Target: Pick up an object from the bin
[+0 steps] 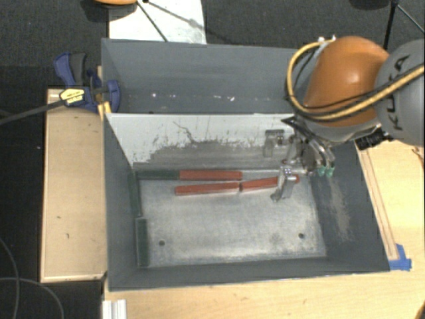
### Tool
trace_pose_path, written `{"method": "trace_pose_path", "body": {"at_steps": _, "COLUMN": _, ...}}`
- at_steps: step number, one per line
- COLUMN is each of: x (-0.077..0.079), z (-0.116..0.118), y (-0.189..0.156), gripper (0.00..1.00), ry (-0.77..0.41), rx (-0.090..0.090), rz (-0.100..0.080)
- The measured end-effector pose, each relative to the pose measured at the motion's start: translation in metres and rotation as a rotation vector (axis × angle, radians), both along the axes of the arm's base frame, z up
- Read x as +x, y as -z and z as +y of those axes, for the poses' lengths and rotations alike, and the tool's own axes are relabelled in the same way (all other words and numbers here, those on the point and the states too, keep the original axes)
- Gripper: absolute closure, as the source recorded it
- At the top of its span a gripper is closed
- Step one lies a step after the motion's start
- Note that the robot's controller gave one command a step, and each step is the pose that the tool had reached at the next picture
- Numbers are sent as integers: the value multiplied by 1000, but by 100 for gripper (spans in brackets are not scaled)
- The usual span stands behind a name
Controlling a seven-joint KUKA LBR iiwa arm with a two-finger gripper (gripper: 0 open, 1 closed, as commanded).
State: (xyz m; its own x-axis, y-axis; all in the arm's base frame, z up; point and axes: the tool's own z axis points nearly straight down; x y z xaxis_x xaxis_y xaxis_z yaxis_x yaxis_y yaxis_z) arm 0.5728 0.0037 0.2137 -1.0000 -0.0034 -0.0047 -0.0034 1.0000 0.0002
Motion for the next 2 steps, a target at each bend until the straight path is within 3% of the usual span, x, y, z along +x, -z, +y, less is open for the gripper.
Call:
{"method": "trace_pose_path", "body": {"at_steps": 1, "x": -4, "z": 1, "y": 11, "gripper": 0, "ry": 38, "rx": 1, "rz": 19}}
{"method": "trace_pose_path", "body": {"at_steps": 2, "x": 9, "z": 0, "y": -8, "gripper": 0, "ry": -67, "rx": -1, "rz": -11}}
